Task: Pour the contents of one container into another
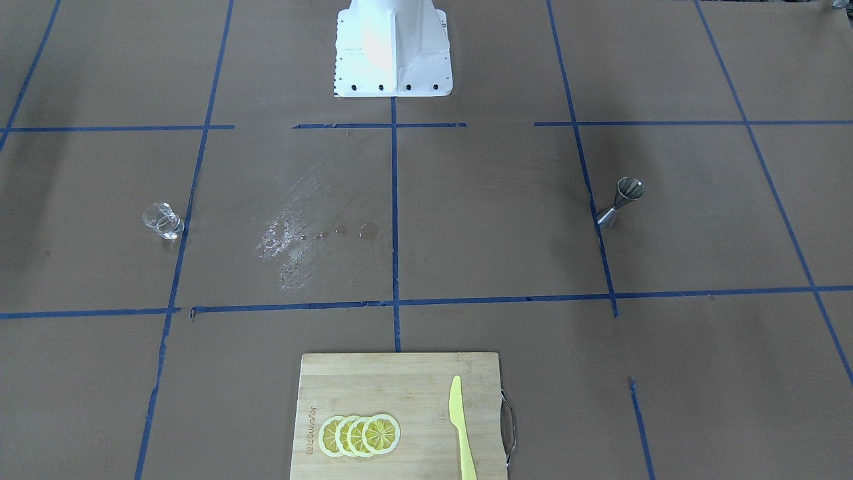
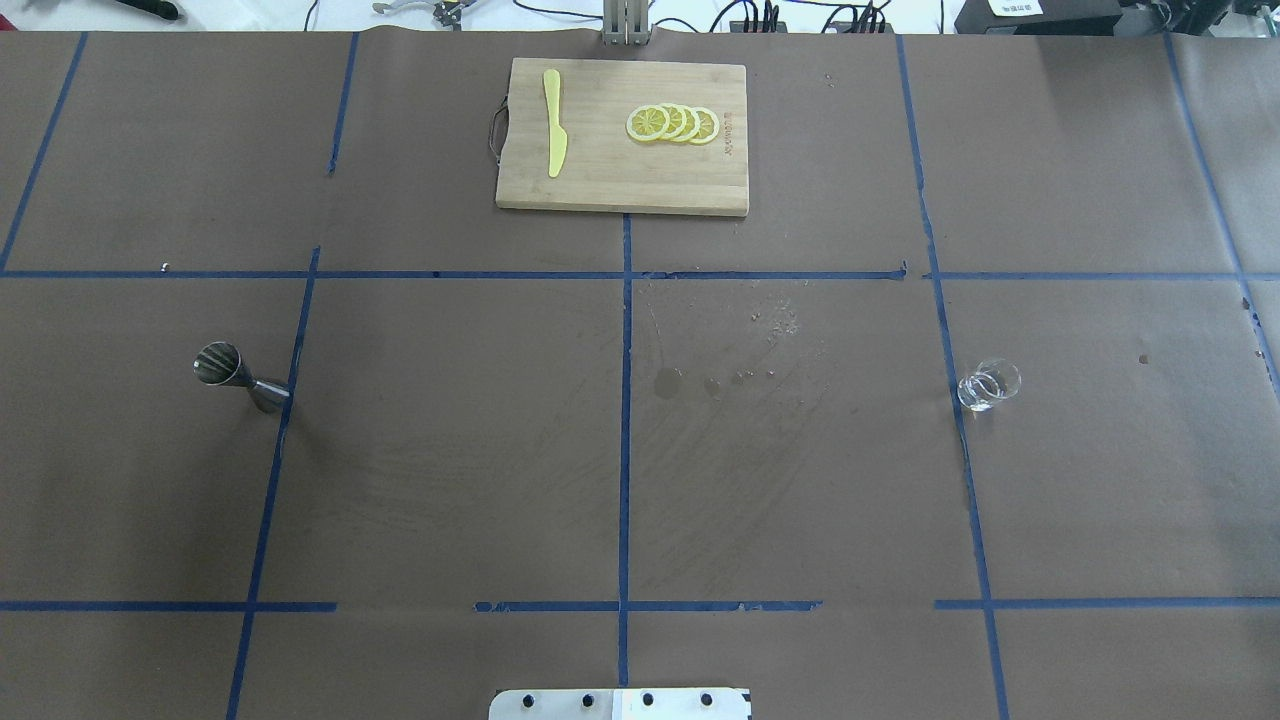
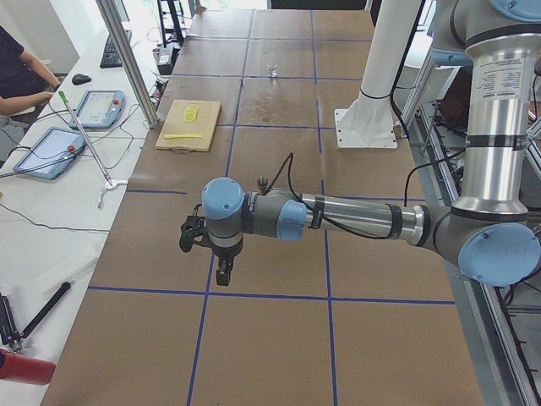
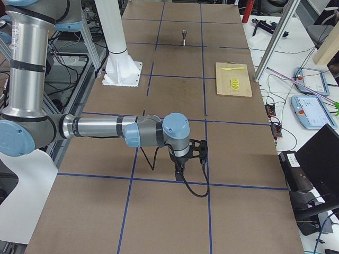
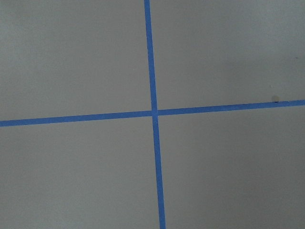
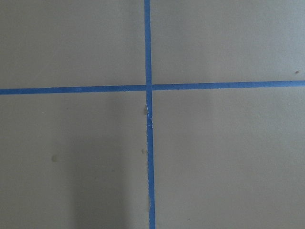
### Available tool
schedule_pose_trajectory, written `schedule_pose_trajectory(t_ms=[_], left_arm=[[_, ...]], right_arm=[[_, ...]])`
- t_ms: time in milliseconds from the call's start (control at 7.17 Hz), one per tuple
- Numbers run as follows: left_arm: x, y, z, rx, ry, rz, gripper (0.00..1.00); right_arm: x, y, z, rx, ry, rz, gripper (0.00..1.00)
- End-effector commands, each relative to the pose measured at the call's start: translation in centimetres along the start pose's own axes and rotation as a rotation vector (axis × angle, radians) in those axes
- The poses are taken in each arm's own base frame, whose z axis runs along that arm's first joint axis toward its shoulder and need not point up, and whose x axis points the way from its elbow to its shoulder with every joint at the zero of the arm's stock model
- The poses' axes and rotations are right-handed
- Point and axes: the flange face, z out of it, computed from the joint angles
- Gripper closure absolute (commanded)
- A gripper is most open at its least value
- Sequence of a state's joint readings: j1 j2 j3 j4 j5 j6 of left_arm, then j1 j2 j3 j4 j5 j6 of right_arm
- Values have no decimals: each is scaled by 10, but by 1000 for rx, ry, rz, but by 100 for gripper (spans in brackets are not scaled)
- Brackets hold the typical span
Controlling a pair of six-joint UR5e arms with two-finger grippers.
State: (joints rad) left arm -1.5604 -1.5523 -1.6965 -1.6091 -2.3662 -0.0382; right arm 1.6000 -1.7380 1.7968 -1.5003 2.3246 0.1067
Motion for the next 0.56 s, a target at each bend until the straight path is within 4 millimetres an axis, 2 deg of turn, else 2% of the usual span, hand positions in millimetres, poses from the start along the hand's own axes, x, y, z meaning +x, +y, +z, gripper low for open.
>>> schedule_pose_trajectory(t_ms=[0,140,419], left_arm=[[3,-3,-3,21,3,20,0],[14,-5,-10,47,5,53,0],[57,-11,-46,145,13,164,0]], right_arm=[[-2,-1,-2,5,-1,-1,0],[-3,-2,-2,6,-2,-1,0],[-9,-6,-1,2,-6,-9,0]])
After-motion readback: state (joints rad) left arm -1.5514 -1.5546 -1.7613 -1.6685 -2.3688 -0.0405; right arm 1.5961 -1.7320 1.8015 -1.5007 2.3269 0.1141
